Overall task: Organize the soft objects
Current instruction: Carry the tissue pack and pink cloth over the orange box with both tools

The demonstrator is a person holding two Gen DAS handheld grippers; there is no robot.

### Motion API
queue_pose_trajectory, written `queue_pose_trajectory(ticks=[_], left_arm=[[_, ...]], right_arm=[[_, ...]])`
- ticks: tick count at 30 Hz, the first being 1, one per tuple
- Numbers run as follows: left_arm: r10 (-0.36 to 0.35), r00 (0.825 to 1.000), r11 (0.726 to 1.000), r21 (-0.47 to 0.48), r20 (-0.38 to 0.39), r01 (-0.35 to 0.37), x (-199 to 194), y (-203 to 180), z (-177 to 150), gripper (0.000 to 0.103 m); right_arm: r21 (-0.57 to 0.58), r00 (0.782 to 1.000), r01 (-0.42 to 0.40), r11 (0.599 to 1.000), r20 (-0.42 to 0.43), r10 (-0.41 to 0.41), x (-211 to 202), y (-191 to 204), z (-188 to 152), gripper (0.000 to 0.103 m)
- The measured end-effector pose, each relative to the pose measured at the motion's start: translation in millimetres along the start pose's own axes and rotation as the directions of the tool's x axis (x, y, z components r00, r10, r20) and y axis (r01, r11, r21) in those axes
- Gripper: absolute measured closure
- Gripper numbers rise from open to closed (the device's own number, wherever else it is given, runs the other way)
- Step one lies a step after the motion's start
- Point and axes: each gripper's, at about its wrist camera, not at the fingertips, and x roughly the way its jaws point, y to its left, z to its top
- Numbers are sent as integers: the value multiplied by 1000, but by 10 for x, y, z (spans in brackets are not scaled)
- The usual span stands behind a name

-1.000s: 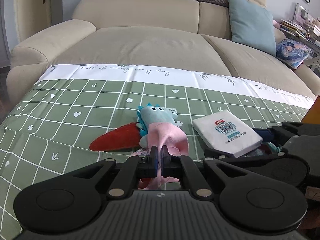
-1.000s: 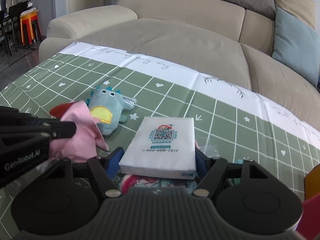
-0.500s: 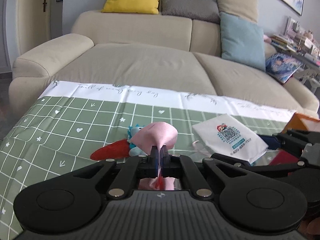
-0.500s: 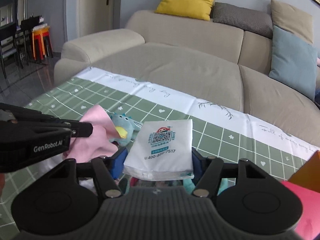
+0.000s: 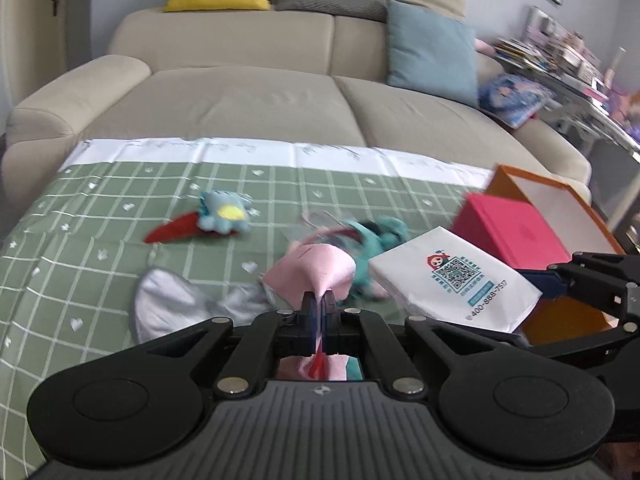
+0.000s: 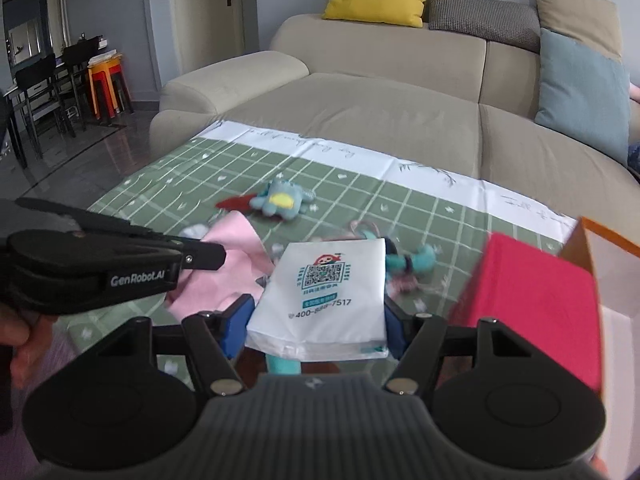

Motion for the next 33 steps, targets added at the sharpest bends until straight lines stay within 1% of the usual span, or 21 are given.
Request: queue_pose_trajectory(ticks=[4,8,13,18,24,28,33], left_arm=[[-43,999,999,27,-8,43,-155,-206,-103,101],[-92,996,994,53,-16,93,-266,-452,-169,101],[-148,989,981,126,-19,149,-376,-838,-218,101],[-206,978,956,208,-16,205,-477,-1256,-251,101],[-250,968,927,286,-15,244,-503,-1677,-214,101],[-282,959,902,340,-5,267,-468,-1963,-119,101],[-313,950,875,390,1,288,-317,-2315,60,101]], right_arm=[[-2,1000,20,1000,-4,-20,-387,-55,-249,38],[47,998,70,996,0,-70,-726,-167,-512,38],[103,993,119,987,7,-121,-1037,-325,-725,38],[160,985,159,974,35,-167,-1315,-504,-842,38],[226,971,204,953,74,-226,-1585,-733,-961,38],[276,962,221,935,93,-255,-1709,-953,-1005,38],[320,948,247,915,116,-296,-1775,-1285,-993,38]])
